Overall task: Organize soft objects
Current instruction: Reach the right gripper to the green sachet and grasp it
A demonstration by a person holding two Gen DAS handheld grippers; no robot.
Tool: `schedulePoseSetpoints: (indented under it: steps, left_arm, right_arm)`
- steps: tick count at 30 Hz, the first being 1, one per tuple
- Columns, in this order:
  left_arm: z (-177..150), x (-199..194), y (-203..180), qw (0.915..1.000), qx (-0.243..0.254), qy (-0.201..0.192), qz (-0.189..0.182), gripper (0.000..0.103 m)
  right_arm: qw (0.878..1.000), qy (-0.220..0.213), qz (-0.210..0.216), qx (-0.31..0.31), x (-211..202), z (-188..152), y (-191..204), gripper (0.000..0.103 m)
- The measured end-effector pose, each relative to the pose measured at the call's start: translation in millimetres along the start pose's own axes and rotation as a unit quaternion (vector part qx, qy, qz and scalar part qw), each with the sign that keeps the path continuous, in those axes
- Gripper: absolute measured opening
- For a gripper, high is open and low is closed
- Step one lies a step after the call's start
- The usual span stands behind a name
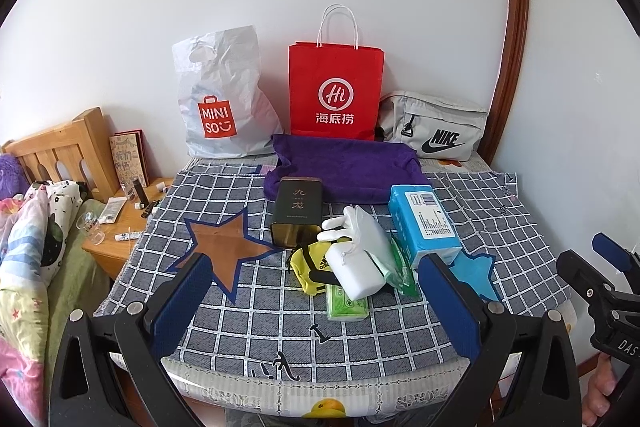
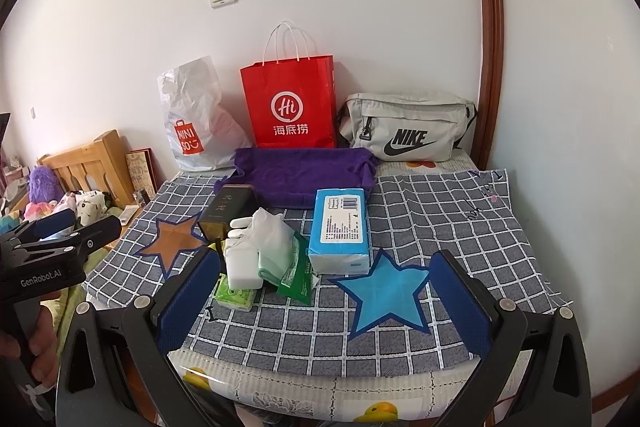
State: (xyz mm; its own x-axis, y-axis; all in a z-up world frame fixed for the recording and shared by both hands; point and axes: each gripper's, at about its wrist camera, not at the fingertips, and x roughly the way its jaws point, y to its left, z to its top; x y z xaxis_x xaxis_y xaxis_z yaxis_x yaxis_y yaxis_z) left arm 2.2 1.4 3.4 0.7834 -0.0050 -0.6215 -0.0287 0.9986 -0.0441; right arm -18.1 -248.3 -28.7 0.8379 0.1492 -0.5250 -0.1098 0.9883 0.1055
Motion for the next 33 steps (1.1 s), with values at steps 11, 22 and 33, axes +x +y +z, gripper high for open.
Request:
schedulePoseSetpoints:
  steps: [11,22,33]
  left_arm:
    - [-15.8,55.7,11.0,0.9989,-0.015,0.043,0.016,0.099]
    - [-37.5,116.9,18.6,0.995,-0.01,0.09,0.042,0.099]
    - [-49.7,157.2,25.3,0.9931,-0.017,0.114,0.021,0.099]
  right_arm:
    - [1.0,0.025,0.008,-0.013,49.5,-19.0,-3.8,0.103]
    - [0.998,0.051,0.028,-0.007,120.0,-47.0,-3.9,0.089]
    - [0.99,0.12,0.065,0.033,194.0,-63.2,-3.6,0.067]
